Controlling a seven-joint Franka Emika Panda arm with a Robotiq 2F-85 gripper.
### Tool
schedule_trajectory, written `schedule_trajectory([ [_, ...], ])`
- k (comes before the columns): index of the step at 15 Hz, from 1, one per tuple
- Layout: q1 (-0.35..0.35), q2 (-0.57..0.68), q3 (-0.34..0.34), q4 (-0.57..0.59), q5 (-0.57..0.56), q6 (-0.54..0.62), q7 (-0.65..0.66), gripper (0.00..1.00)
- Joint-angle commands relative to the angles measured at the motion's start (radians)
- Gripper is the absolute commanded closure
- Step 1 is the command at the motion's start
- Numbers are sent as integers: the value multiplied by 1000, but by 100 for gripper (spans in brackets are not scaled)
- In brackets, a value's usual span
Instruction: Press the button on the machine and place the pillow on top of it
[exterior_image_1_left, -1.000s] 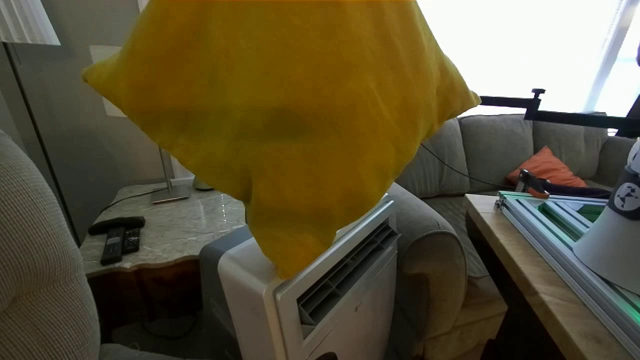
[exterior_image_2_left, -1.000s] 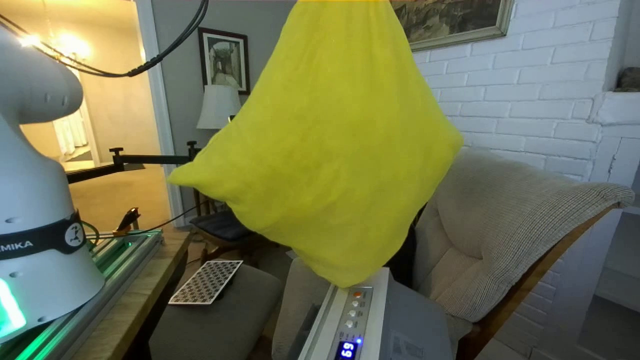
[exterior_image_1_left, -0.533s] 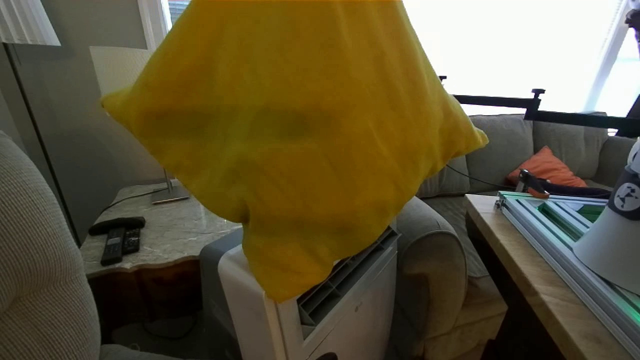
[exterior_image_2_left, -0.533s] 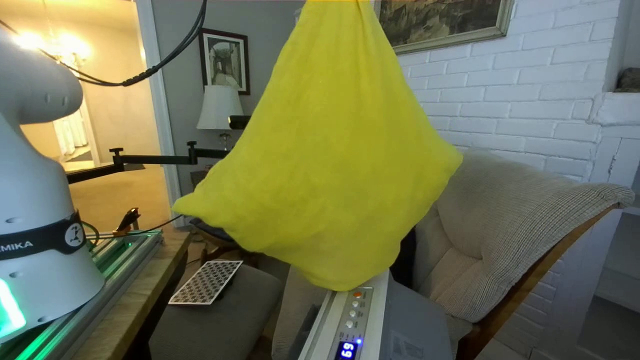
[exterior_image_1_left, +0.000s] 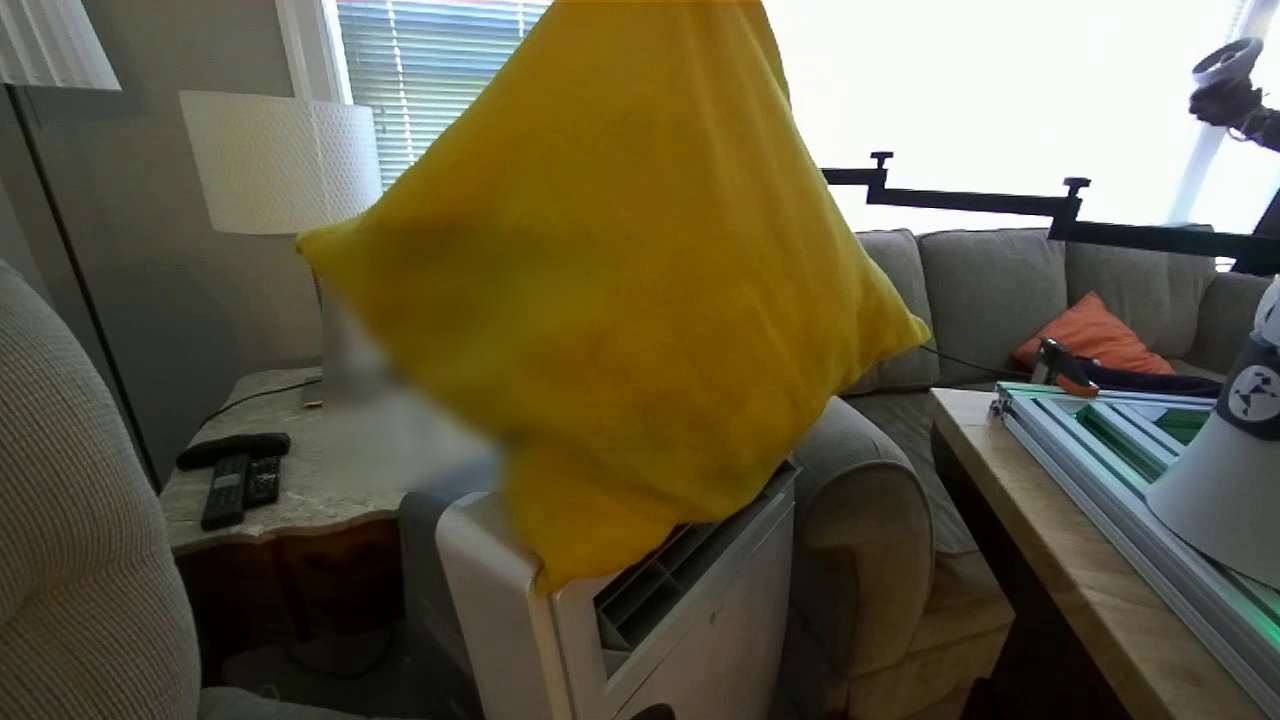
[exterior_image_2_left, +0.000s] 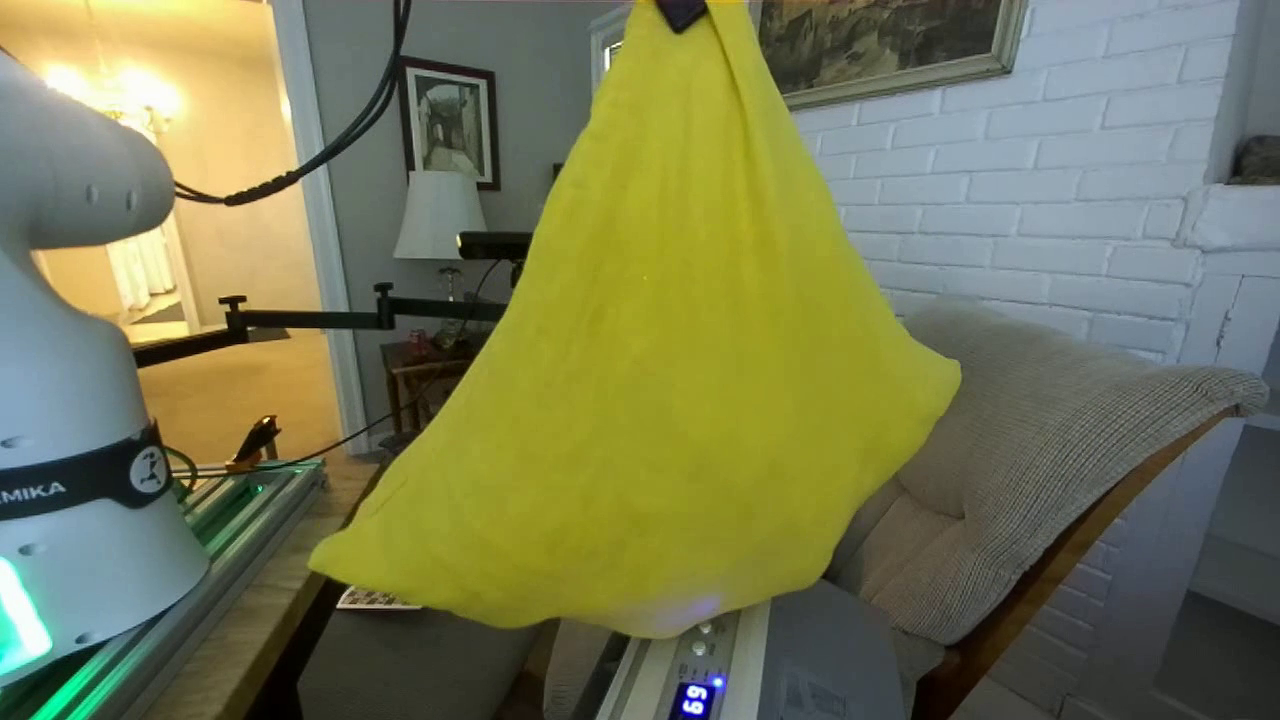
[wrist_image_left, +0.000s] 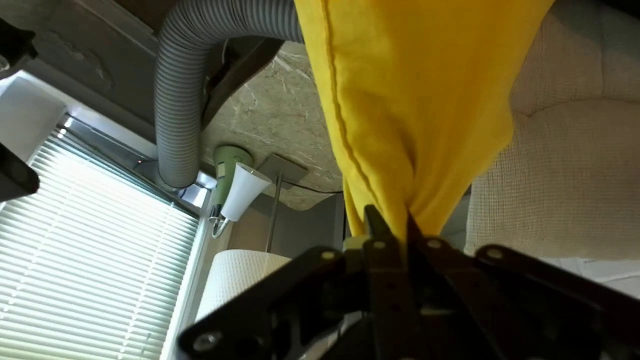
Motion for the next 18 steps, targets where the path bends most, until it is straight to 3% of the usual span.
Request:
schedule_trajectory([
  [1, -75, 7, -27, -75, 20, 188, -6, 98],
  [6, -163, 123, -18, -109, 33, 367, -4, 98],
  [18, -361, 443, 102, -40, -41, 544, 47, 98],
])
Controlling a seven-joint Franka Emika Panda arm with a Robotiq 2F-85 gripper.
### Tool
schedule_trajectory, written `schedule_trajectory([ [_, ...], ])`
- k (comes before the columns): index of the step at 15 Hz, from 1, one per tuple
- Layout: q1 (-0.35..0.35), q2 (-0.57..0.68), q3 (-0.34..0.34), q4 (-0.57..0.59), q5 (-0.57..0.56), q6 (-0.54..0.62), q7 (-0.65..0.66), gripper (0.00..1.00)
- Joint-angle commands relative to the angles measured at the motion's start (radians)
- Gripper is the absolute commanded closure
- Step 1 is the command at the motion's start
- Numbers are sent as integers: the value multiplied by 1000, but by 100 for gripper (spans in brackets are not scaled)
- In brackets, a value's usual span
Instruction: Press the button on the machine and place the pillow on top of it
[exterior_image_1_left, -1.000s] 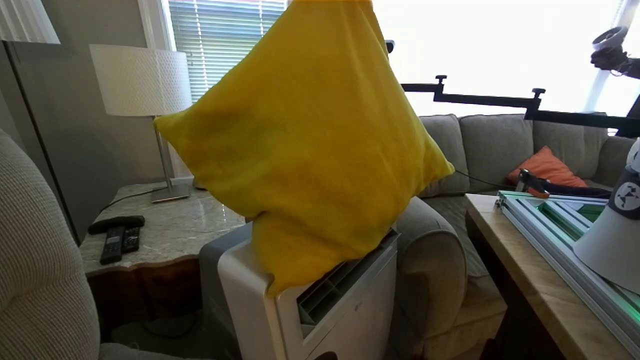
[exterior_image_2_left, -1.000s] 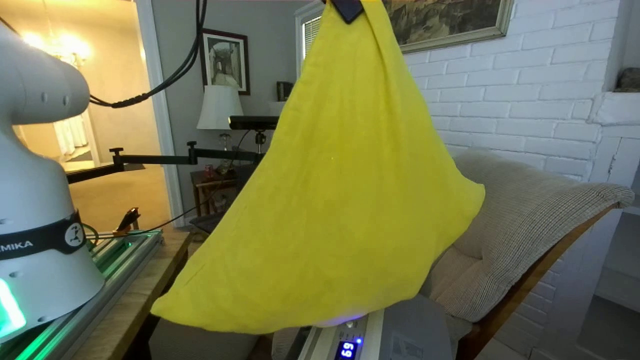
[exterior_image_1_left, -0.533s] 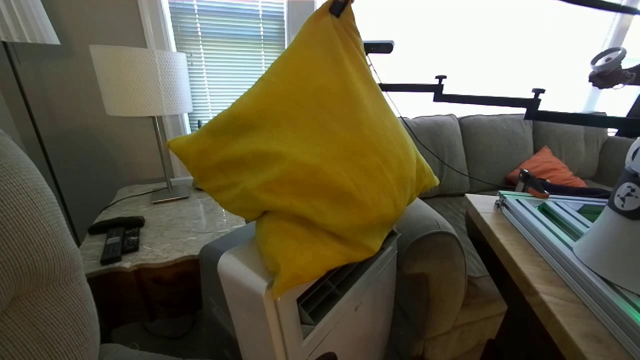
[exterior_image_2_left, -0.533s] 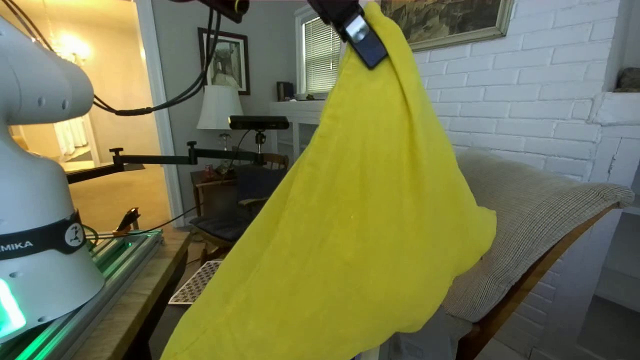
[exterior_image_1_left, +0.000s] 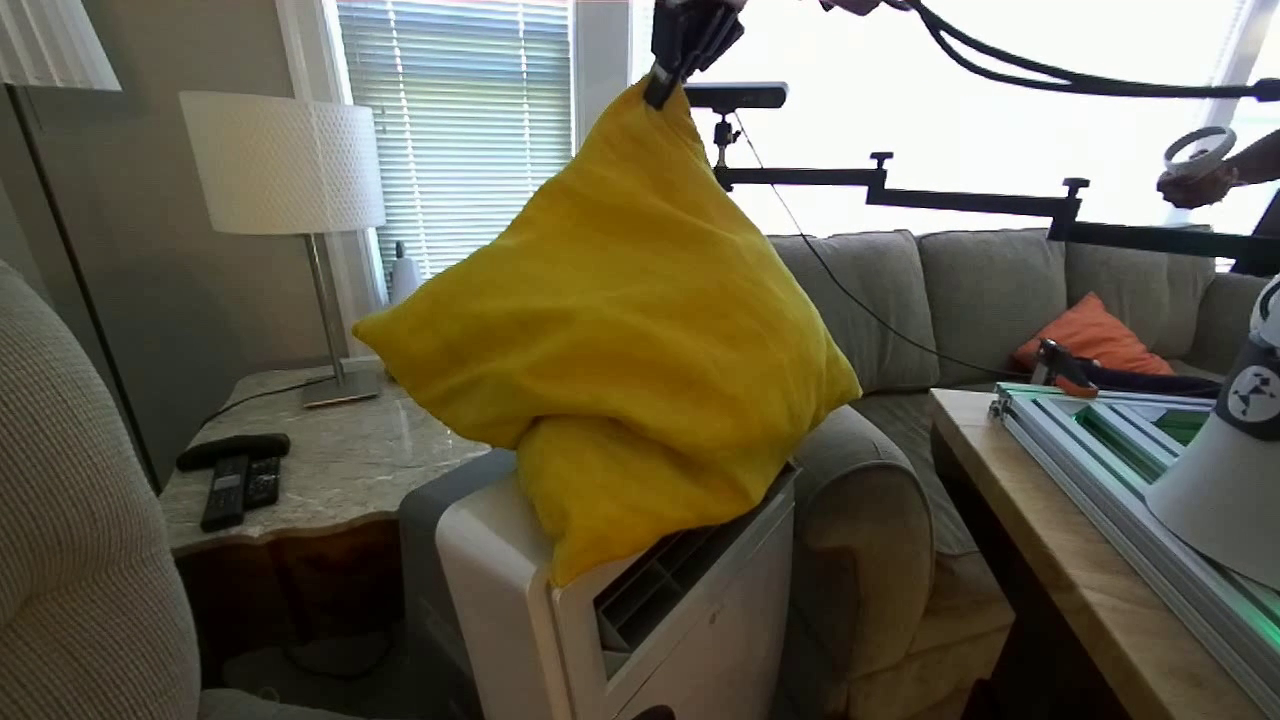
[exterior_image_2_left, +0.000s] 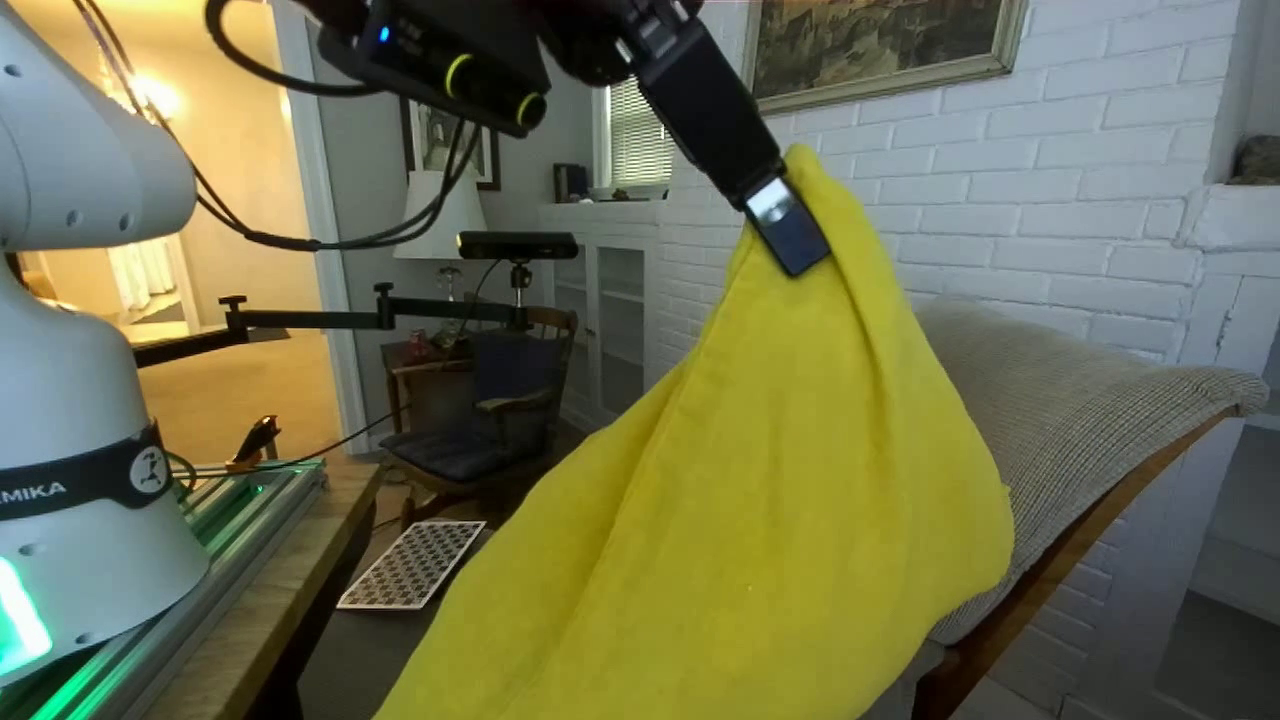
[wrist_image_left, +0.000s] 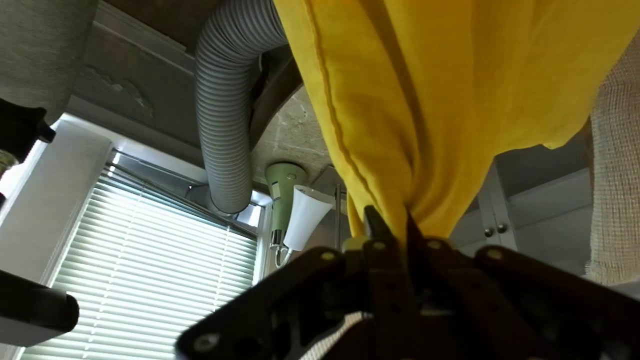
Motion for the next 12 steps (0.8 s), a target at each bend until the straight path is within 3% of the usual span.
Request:
schedule_trajectory([
  [1, -90, 111, 59, 71, -50, 46, 46, 98],
  [7, -268, 212, 161, 180, -146, 67, 114, 98],
  [12, -369, 277, 223, 249, -239, 52, 179, 98],
])
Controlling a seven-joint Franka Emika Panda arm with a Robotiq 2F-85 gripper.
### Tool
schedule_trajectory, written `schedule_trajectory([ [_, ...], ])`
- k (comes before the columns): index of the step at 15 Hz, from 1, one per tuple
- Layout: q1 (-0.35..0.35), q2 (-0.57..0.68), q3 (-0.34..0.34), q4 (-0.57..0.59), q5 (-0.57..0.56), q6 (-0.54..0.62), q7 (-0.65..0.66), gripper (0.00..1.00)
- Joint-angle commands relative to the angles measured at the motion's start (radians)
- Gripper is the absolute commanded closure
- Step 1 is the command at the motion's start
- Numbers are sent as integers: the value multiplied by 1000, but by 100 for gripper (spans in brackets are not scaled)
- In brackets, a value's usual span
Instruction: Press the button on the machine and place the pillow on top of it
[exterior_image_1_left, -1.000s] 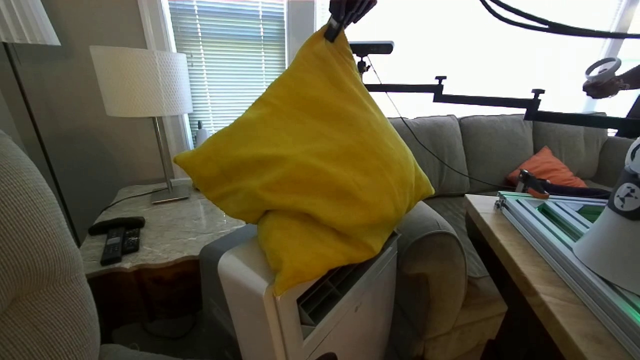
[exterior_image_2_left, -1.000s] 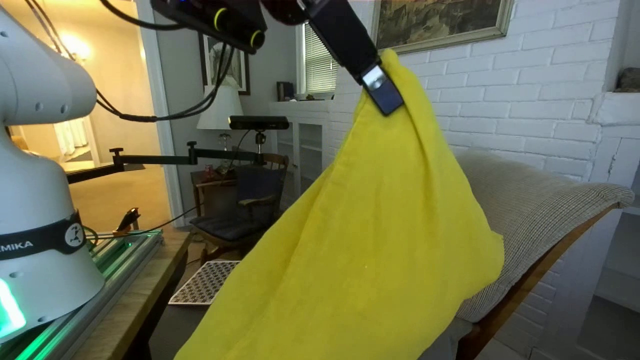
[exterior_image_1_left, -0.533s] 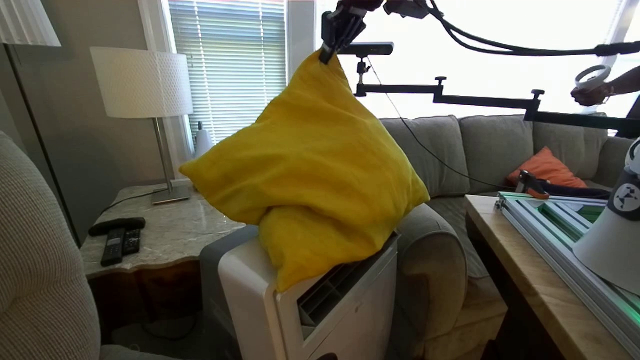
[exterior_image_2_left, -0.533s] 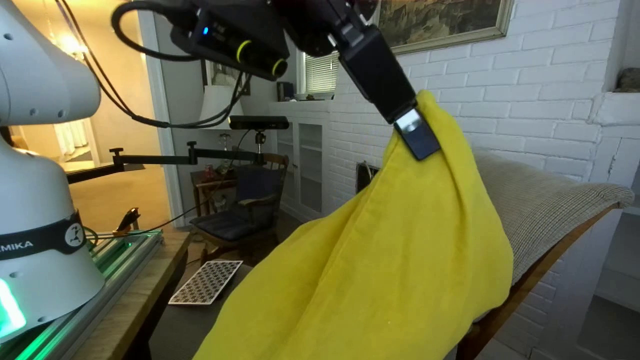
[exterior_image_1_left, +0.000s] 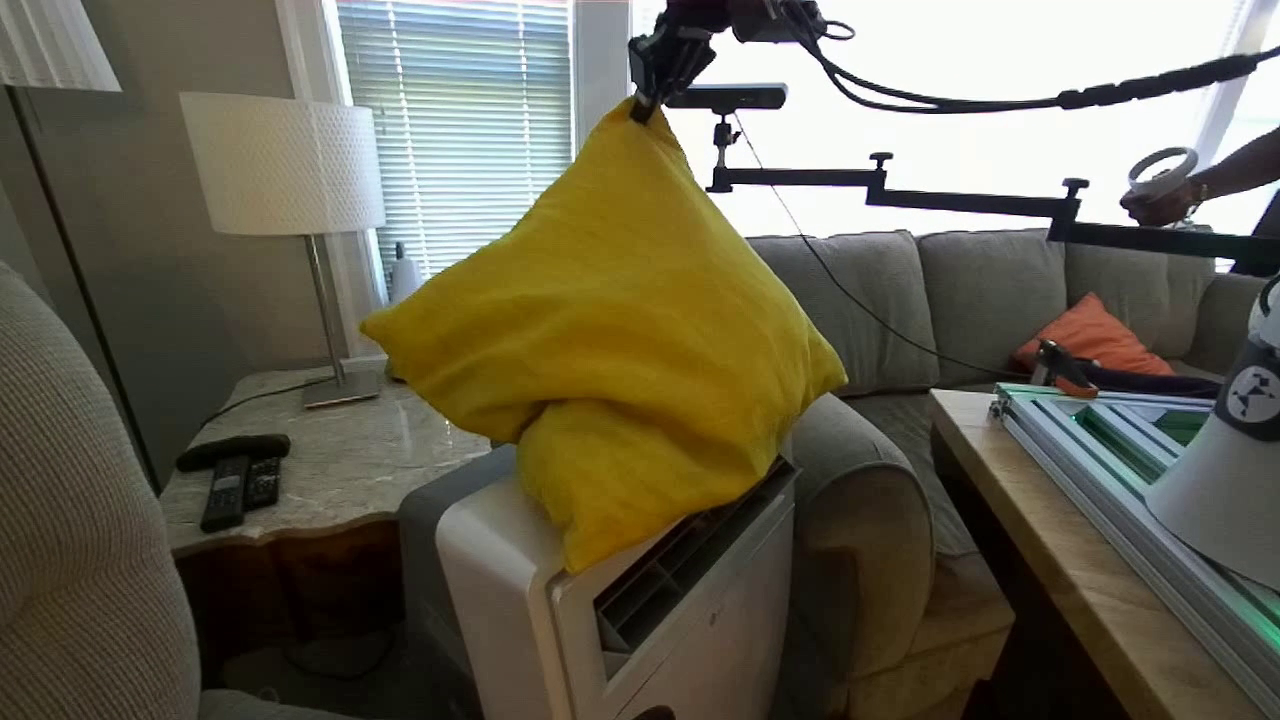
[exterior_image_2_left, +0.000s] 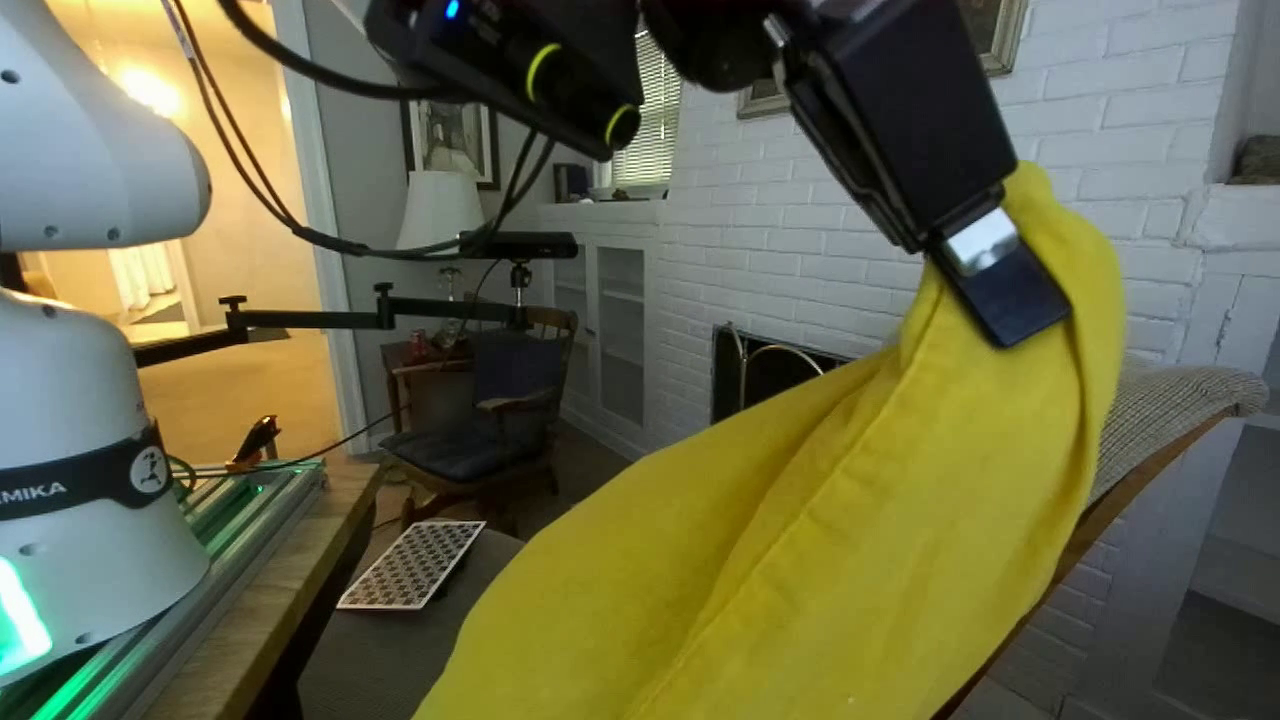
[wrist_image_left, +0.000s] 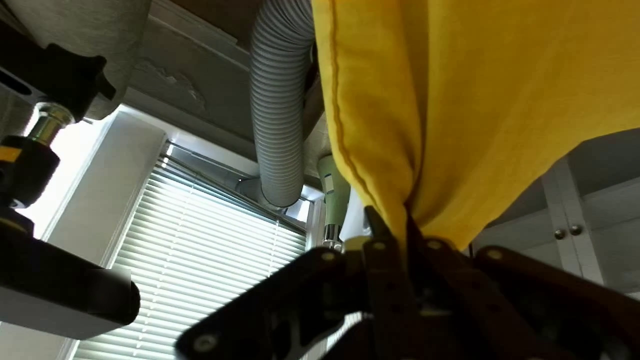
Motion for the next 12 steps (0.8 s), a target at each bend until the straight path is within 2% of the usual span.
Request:
schedule_trajectory([
  [1, -70, 65, 47, 63, -87, 9, 85, 98],
  [5, -106, 104, 68, 75, -146, 16, 149, 98],
  [12, -162, 167, 52, 87, -246, 5, 247, 98],
])
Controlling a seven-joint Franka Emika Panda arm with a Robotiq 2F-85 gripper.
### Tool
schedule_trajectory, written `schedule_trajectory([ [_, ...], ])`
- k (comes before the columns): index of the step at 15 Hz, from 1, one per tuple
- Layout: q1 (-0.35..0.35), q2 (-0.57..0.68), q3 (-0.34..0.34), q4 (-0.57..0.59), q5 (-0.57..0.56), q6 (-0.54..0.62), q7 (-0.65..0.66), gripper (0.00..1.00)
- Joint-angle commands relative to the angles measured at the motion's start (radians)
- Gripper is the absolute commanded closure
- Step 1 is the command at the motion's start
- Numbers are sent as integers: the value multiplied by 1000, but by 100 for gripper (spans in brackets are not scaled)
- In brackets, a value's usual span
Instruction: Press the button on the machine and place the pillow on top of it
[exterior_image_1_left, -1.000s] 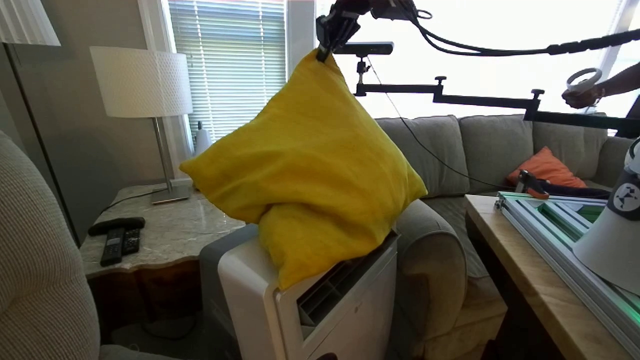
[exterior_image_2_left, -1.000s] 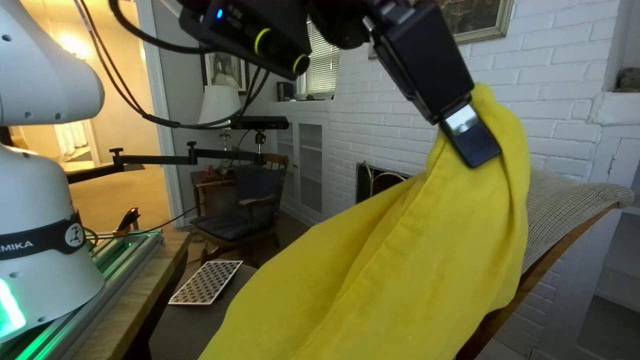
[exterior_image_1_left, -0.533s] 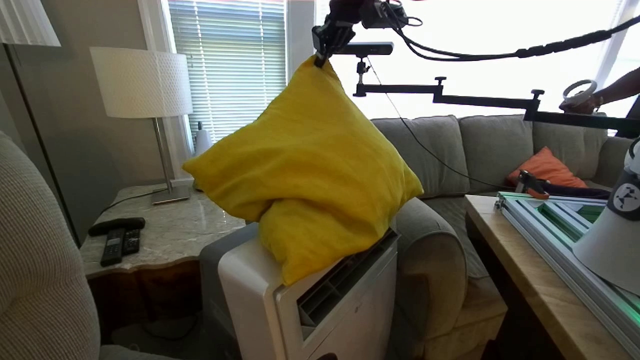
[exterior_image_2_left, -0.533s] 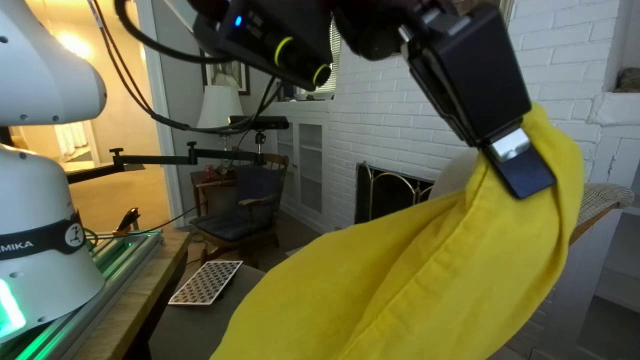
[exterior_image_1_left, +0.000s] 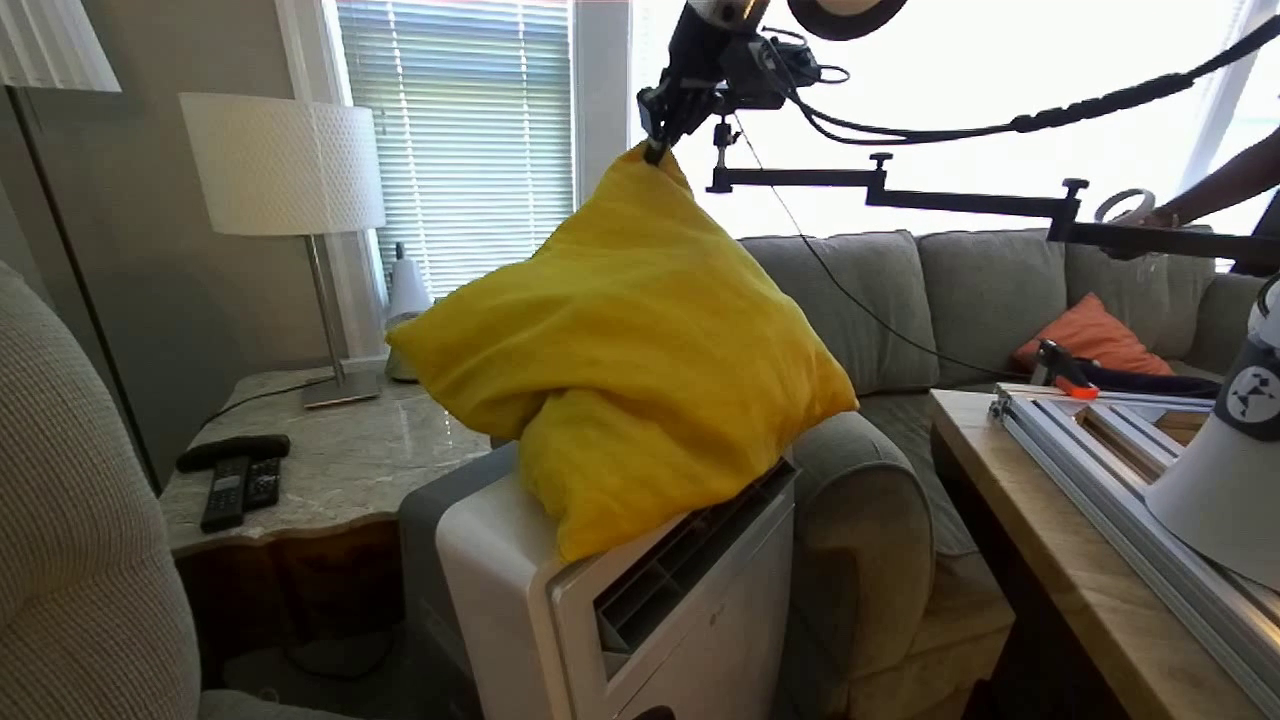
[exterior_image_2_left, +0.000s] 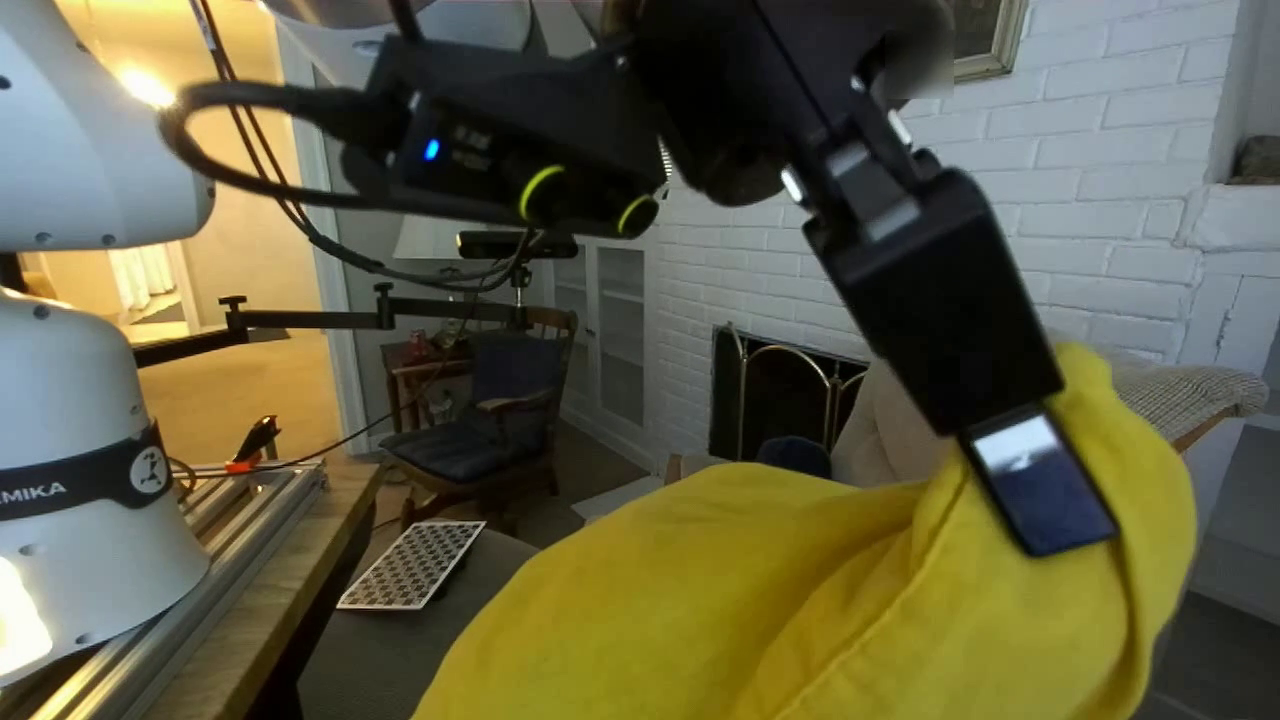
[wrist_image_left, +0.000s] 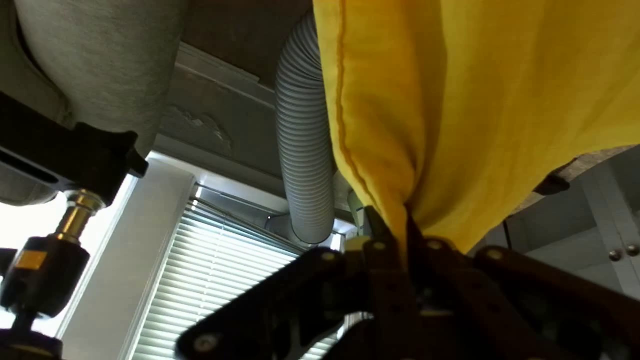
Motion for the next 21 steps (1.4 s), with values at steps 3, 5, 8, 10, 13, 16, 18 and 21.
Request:
schedule_trajectory([
  [3, -38, 71, -9, 64, -134, -5, 119, 98],
  [5, -34, 88, -14, 86, -168, -9, 151, 98],
  [8, -26, 102, -17, 115, -209, -51, 221, 68],
  [10, -23, 110, -17, 126, -234, -66, 264, 61],
  [13, -19, 117, -17, 148, -276, -87, 322, 40],
  [16, -13, 119, -13, 164, -300, -106, 361, 18],
  [18, -9, 116, -9, 170, -312, -114, 377, 4],
  [21, 0, 110, -3, 179, -314, -119, 387, 0],
])
